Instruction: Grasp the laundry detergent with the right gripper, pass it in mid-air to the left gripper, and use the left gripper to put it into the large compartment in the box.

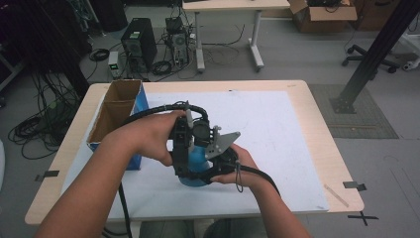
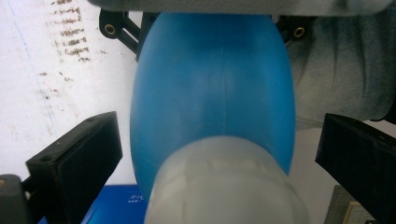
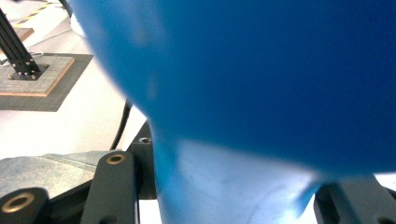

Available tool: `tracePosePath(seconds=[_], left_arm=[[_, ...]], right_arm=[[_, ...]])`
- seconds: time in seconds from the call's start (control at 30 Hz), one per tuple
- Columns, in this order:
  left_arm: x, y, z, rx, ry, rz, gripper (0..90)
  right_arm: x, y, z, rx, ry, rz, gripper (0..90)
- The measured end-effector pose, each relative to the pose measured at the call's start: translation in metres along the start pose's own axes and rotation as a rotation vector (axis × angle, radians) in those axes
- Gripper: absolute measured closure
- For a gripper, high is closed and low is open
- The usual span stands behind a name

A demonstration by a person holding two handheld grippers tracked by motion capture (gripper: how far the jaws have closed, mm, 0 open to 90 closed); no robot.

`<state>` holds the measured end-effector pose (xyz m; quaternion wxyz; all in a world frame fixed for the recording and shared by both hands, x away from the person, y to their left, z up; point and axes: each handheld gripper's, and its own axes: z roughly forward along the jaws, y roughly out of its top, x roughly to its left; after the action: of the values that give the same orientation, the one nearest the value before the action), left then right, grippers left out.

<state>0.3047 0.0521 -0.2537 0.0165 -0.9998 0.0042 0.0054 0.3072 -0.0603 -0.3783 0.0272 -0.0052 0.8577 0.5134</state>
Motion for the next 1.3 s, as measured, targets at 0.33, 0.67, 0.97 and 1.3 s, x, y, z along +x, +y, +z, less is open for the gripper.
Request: tracePosePath(seconds=[0.33,0.67,0.97,1.3], left_arm=[[-0.0017,-0.0001,-0.0021,-0.002,0.014,0.007,7.8],[-0.002,-0.0003,-0.0016,-0.003,0.023,0.01,13.0],[-0.002,0.0,-0.0011,0.0,0.03,0.012,16.3],[-0.0032,-0.001,-0.0019,-0.002,0.033,0.016,22.2]], right_arm=[[0.0016,0.0021,0.0007,0.004,0.0,0.004,45.5],[0.0016,0.0027,-0.0001,0.0,-0.006,-0.001,45.4],[0.0022,0.0029,-0.0004,-0.006,-0.003,0.006,45.4],[0.0023,0.0029,-0.0002,-0.009,-0.008,0.009,45.3]])
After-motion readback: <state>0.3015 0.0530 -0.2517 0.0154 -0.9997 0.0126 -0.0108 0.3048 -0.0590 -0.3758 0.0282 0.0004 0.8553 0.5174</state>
